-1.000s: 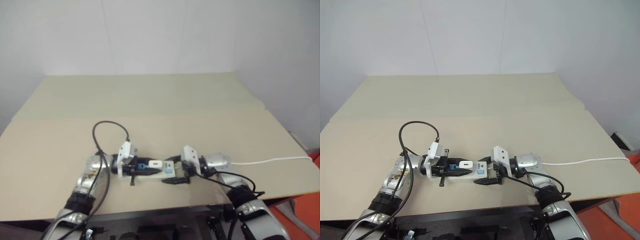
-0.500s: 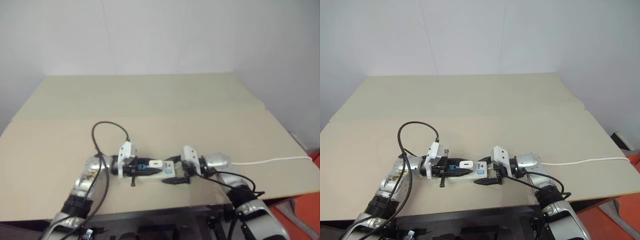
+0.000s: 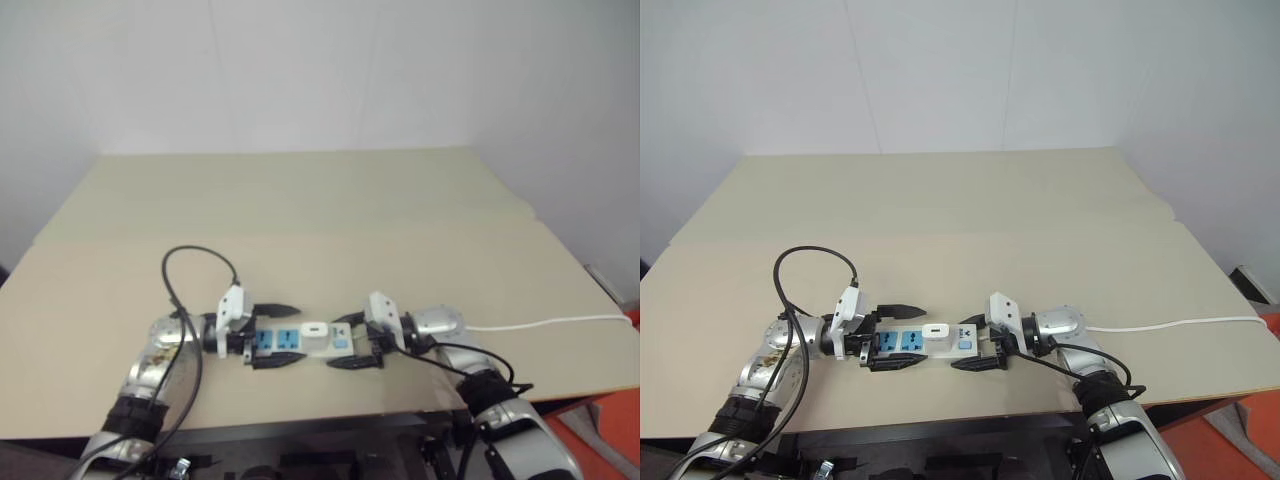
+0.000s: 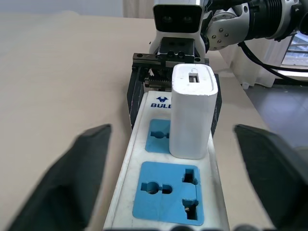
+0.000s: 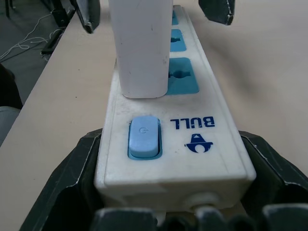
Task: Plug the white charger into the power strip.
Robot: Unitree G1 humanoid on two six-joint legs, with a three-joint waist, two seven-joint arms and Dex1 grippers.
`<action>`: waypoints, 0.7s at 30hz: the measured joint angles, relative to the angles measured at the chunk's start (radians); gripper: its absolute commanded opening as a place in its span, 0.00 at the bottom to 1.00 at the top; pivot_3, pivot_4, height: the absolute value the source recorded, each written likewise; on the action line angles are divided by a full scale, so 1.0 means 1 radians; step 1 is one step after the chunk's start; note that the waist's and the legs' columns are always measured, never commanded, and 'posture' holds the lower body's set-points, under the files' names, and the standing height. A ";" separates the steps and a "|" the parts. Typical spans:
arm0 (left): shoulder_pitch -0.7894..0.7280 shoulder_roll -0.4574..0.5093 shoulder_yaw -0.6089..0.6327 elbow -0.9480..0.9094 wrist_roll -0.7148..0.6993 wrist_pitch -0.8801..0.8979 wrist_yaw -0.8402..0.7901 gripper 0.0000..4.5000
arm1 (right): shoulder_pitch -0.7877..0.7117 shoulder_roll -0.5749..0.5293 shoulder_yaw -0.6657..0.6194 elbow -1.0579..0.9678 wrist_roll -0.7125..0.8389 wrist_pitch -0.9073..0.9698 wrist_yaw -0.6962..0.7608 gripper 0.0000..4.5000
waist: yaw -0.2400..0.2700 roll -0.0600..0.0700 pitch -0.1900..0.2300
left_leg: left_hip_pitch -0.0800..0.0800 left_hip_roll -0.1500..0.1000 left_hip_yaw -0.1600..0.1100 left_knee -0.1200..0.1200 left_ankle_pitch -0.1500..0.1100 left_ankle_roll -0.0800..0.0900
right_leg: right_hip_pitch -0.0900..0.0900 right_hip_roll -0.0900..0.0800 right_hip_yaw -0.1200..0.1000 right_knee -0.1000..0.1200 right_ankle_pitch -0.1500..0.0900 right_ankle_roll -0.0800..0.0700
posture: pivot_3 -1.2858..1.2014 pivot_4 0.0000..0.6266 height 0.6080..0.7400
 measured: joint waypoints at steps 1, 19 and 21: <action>-0.001 0.000 0.002 0.001 0.000 0.000 -0.001 0.99 | 0.000 0.000 0.000 0.001 0.000 0.000 0.000 0.76 | 0.000 0.000 0.000 | 0.000 0.000 0.000 0.000 0.000 0.000 | 0.000 0.000 0.000 0.000 0.000 0.000 | 0.52 0.24 1.00; 0.009 0.202 0.116 -0.117 -0.071 0.105 -0.078 1.00 | 0.042 -0.112 -0.038 -0.142 0.056 0.068 0.041 1.00 | 0.015 -0.001 0.001 | -0.023 0.000 -0.002 0.004 0.000 0.000 | -0.020 -0.001 -0.002 0.002 0.000 0.000 | 0.52 0.24 1.00; 0.010 0.230 0.139 -0.137 -0.084 0.119 -0.075 1.00 | 0.061 -0.156 -0.076 -0.209 0.083 0.089 0.038 1.00 | 0.023 -0.001 0.002 | -0.023 0.000 -0.002 0.004 0.000 0.000 | -0.021 -0.001 -0.003 0.002 0.000 0.000 | 0.52 0.24 1.00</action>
